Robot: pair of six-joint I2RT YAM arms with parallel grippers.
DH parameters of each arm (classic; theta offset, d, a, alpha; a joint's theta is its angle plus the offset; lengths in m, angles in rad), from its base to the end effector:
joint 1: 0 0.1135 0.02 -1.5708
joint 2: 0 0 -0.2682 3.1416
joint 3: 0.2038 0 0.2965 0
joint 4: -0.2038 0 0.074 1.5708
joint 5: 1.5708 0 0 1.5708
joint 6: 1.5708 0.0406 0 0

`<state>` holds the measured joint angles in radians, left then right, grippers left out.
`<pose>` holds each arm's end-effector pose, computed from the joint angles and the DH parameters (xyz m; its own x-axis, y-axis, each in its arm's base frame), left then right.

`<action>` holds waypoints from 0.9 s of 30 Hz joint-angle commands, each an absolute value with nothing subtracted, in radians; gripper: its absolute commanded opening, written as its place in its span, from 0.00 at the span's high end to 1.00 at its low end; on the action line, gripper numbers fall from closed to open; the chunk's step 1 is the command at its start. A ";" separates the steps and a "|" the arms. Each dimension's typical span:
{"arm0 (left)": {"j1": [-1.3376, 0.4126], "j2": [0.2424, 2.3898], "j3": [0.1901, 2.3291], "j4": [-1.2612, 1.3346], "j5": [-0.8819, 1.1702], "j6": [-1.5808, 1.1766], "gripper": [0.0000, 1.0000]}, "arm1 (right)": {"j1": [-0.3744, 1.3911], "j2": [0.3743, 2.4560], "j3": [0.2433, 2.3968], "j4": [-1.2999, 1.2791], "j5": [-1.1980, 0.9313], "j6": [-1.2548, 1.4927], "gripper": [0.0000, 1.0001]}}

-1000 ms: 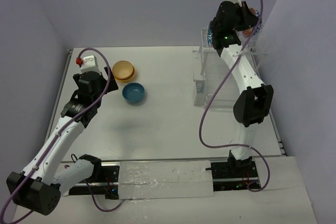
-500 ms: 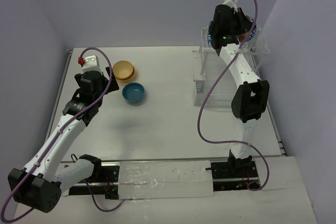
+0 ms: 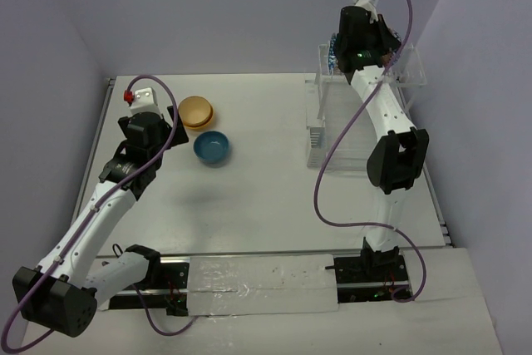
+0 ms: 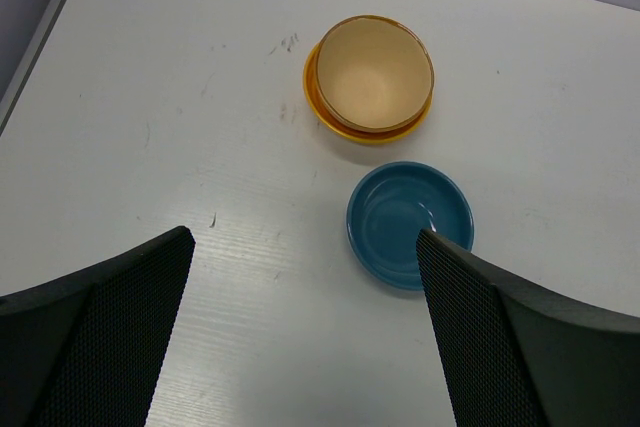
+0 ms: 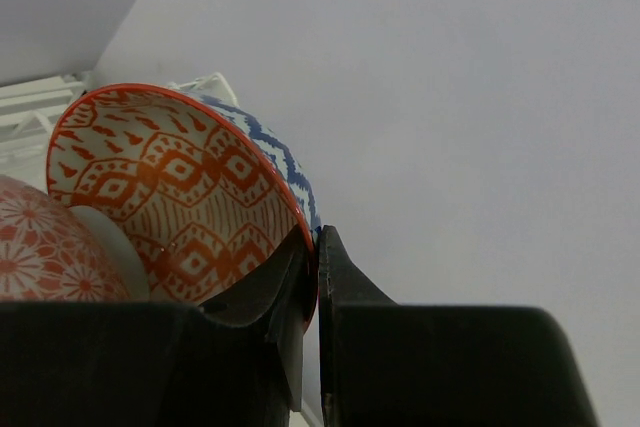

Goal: Load the bowls into the dish rack

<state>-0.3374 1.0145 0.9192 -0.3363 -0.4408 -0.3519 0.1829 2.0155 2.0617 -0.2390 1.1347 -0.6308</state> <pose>0.2640 -0.0743 0.3271 -0.3477 -0.2084 -0.9142 -0.1983 0.9693 -0.1455 0.5103 0.0570 0.4115 -0.6228 -0.3685 -0.6902 0.5333 0.4455 -0.7191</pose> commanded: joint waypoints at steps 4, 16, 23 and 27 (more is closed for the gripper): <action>-0.339 1.005 0.910 -0.318 -0.425 -0.333 0.01 | 0.219 2.013 2.102 -0.304 1.072 -0.572 1.00; -0.339 0.994 0.908 -0.318 -0.422 -0.333 0.01 | 0.244 2.028 2.105 -0.324 1.080 -0.581 0.87; -0.339 0.988 0.905 -0.316 -0.420 -0.331 0.01 | 0.268 2.029 2.128 -0.368 1.069 -0.551 0.76; -0.339 0.985 0.905 -0.316 -0.414 -0.331 0.01 | 0.272 2.020 2.132 -0.422 1.034 -0.499 0.73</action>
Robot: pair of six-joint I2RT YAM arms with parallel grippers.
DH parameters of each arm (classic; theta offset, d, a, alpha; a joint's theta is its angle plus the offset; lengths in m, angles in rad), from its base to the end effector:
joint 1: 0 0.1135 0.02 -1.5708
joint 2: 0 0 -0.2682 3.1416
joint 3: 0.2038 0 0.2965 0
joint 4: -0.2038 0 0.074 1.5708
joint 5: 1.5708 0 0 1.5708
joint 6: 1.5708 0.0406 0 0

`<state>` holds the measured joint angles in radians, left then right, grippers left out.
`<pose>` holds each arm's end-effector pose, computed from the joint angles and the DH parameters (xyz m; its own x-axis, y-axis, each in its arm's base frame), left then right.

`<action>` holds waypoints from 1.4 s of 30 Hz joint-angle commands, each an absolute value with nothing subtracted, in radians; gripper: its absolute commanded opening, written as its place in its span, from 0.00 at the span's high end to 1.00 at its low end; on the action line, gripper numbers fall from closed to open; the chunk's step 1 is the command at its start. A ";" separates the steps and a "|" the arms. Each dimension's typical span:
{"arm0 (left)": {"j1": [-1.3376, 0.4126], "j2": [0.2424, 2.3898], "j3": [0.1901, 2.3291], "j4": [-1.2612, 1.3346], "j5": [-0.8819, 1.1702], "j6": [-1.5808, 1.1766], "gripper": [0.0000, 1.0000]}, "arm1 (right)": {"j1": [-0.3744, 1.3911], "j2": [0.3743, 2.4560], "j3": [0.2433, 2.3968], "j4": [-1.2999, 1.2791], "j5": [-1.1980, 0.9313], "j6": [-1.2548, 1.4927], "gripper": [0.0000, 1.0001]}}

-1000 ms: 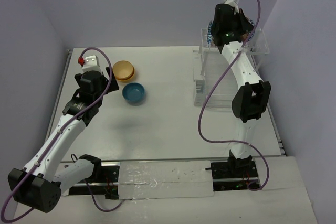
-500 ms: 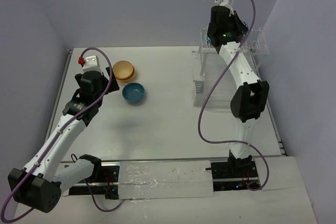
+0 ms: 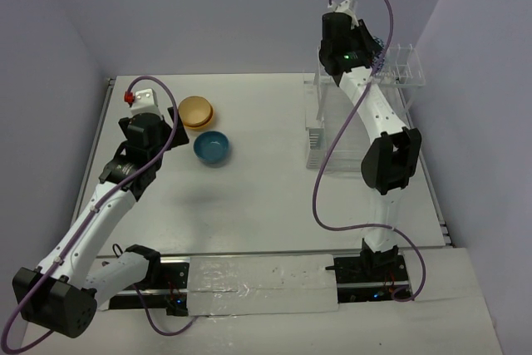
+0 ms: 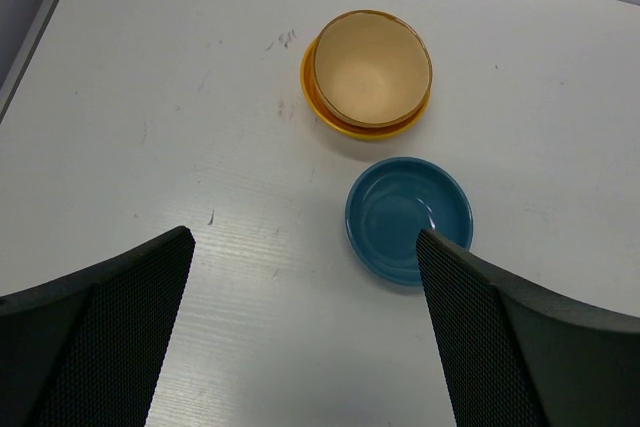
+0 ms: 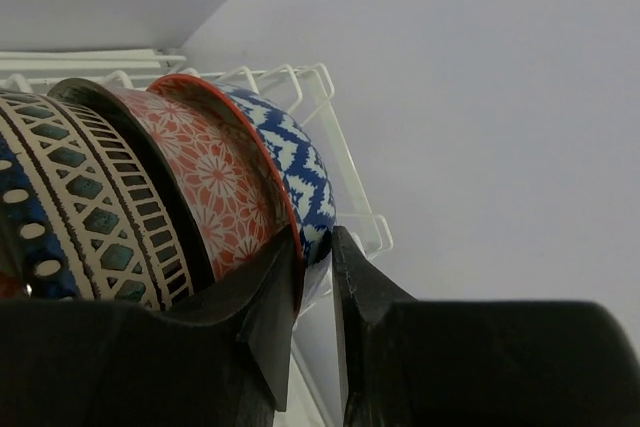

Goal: Load the bowls into the dish rack

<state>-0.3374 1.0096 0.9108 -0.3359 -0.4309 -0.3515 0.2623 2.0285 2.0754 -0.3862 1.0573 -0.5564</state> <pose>0.2629 -0.0743 0.3249 -0.3536 -0.2075 -0.9121 -0.1901 0.9707 -0.1471 0.5059 0.0992 0.3964 -0.6246 -0.4363 -0.6476 0.3957 0.5381 -0.7442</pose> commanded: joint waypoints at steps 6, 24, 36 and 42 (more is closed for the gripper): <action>-0.341 0.979 0.904 -0.313 -0.413 -0.331 0.01 | 0.273 2.002 2.141 -0.471 1.006 -0.440 0.63; -0.339 0.963 0.896 -0.310 -0.388 -0.344 0.01 | 0.339 1.766 2.079 -0.614 0.897 -0.238 0.33; -0.337 1.081 0.951 -0.406 -0.351 -0.437 0.01 | 0.362 1.295 1.682 -0.488 0.326 0.158 0.08; -0.331 1.196 0.988 -0.465 -0.261 -0.528 0.01 | 0.362 1.079 1.370 -0.325 0.106 0.278 0.00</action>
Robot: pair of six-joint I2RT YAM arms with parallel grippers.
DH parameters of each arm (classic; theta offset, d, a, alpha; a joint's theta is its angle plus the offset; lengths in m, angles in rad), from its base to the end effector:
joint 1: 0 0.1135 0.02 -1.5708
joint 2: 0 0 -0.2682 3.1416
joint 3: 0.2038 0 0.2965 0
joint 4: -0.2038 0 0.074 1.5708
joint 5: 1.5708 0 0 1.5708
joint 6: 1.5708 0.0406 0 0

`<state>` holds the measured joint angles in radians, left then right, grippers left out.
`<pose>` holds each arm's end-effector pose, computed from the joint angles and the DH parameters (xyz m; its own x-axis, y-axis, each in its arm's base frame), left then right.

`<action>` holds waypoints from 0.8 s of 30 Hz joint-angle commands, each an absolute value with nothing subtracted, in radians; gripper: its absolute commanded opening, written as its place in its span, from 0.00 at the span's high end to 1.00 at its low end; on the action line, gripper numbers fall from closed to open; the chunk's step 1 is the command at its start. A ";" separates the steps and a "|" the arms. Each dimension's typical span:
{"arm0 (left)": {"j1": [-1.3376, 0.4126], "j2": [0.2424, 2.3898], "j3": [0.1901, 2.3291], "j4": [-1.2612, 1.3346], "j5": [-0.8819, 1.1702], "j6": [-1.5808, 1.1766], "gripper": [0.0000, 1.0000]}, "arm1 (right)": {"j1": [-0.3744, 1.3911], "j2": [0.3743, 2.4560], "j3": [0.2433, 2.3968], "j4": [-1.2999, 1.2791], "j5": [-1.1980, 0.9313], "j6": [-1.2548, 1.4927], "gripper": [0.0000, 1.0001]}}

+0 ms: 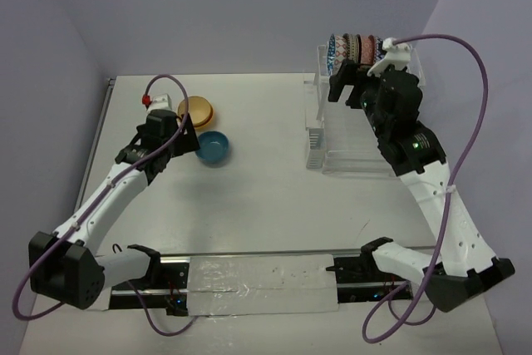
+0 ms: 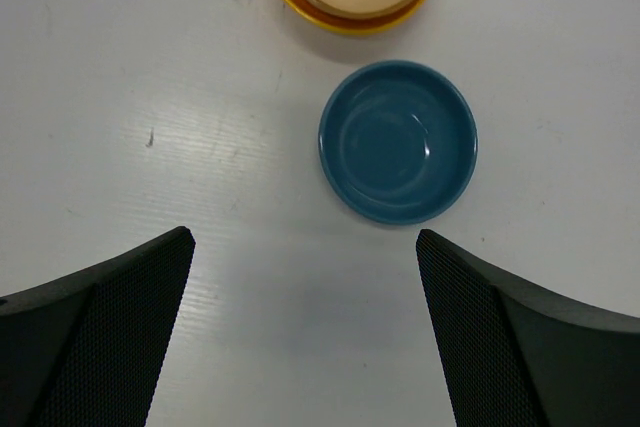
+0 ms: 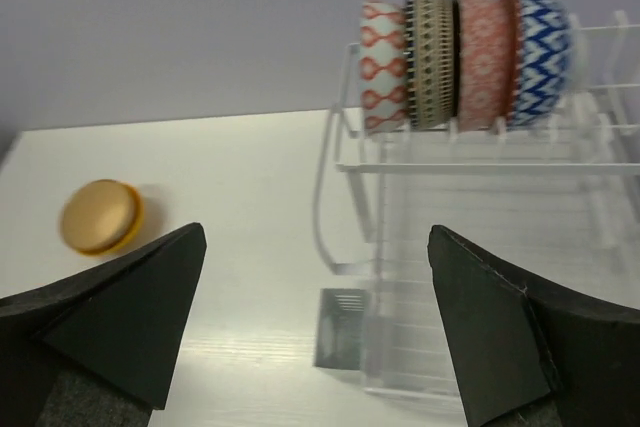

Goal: Load the bowls into the dish rack

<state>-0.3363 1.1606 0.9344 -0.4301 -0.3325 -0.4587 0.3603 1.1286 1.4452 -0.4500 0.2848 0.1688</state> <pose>0.2862 -0.0860 0.2842 -0.5465 -0.2523 -0.7986 -0.1942 0.9657 -0.1722 0.2608 0.0861 0.4883 -0.1358 0.1212 -0.9833 -0.0557 0.9900 0.1297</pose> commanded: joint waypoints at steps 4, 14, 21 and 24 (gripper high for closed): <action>-0.331 1.279 1.008 -0.477 -0.206 -0.569 0.01 | 0.364 0.993 1.196 -0.261 0.031 0.321 0.00; -0.331 1.563 1.091 -0.440 -0.224 -0.692 0.09 | 0.364 0.868 0.970 -0.193 -0.058 0.365 0.00; -0.331 1.696 1.161 -0.439 -0.287 -0.715 0.28 | 0.364 0.827 0.917 -0.202 -0.054 0.347 0.00; -0.331 1.720 1.161 -0.428 -0.301 -0.718 0.39 | 0.364 0.821 0.908 -0.202 -0.049 0.341 0.00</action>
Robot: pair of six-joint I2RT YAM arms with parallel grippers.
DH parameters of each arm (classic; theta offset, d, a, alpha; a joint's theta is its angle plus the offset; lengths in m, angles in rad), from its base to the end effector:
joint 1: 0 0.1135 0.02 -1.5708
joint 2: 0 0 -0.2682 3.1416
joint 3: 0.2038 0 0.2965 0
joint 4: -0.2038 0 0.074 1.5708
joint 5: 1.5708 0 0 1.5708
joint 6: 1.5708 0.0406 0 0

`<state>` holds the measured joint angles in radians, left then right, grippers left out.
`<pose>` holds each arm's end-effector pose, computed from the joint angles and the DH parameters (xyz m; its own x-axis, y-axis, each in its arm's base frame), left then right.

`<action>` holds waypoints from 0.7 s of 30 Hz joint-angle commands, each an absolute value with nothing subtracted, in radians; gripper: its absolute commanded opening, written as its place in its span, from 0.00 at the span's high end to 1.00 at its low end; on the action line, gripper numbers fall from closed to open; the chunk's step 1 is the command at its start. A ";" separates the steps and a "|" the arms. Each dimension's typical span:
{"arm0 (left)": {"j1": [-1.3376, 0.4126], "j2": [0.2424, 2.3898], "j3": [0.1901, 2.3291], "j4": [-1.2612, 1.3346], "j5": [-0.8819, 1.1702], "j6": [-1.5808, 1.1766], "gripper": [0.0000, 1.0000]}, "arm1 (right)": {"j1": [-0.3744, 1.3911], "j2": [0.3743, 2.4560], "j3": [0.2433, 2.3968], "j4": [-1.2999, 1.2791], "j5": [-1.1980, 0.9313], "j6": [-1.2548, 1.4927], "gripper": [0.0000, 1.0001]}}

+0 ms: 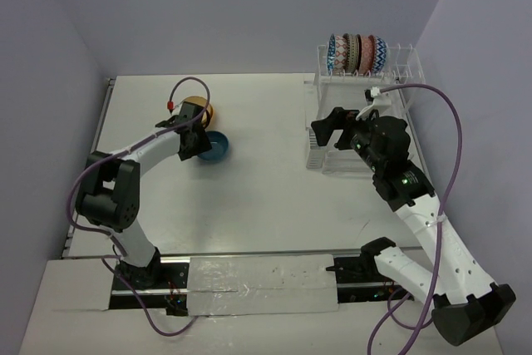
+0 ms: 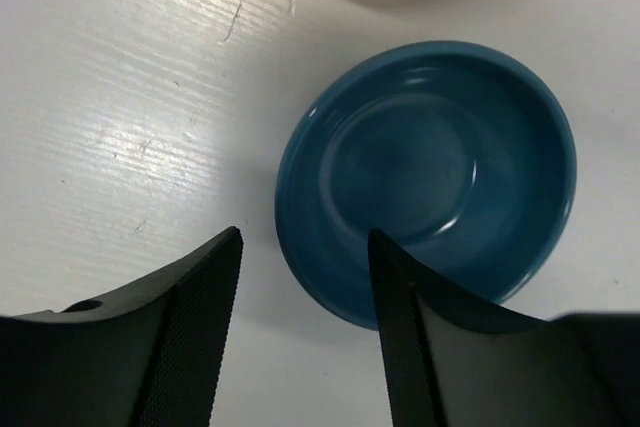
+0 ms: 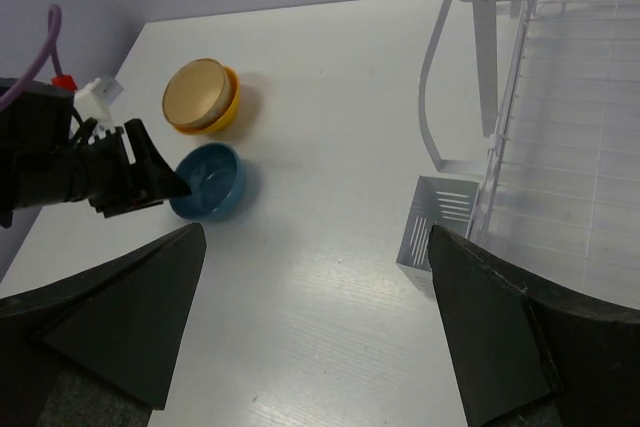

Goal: Load the bowls into the dish rack

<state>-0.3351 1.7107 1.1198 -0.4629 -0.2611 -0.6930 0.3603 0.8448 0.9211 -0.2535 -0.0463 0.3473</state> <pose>0.3698 -0.1177 0.1687 -0.7576 -0.3897 -0.5236 -0.3727 0.9168 -0.1431 0.2236 0.0862 0.3758 -0.2895 0.2543 -0.9228 -0.3151 0.8850 0.3427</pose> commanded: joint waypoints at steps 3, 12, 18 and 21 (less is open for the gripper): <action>-0.331 1.738 1.164 -0.422 -0.311 -0.716 0.51 | 0.364 0.816 0.897 -0.190 -0.055 0.337 0.00; -0.331 1.756 1.158 -0.410 -0.310 -0.718 0.78 | 0.364 0.819 0.893 -0.190 -0.064 0.337 0.00; -0.339 1.724 1.155 -0.410 -0.293 -0.709 1.00 | 0.367 0.844 0.885 -0.183 -0.104 0.353 0.01; -0.360 1.678 1.152 -0.403 -0.281 -0.693 1.00 | 0.394 0.861 0.873 -0.153 -0.112 0.403 0.02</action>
<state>-0.3401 1.7481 1.1248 -0.4332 -0.2920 -0.7010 0.3660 0.8490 0.8883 -0.2211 -0.0845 0.3603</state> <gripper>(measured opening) 0.041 0.984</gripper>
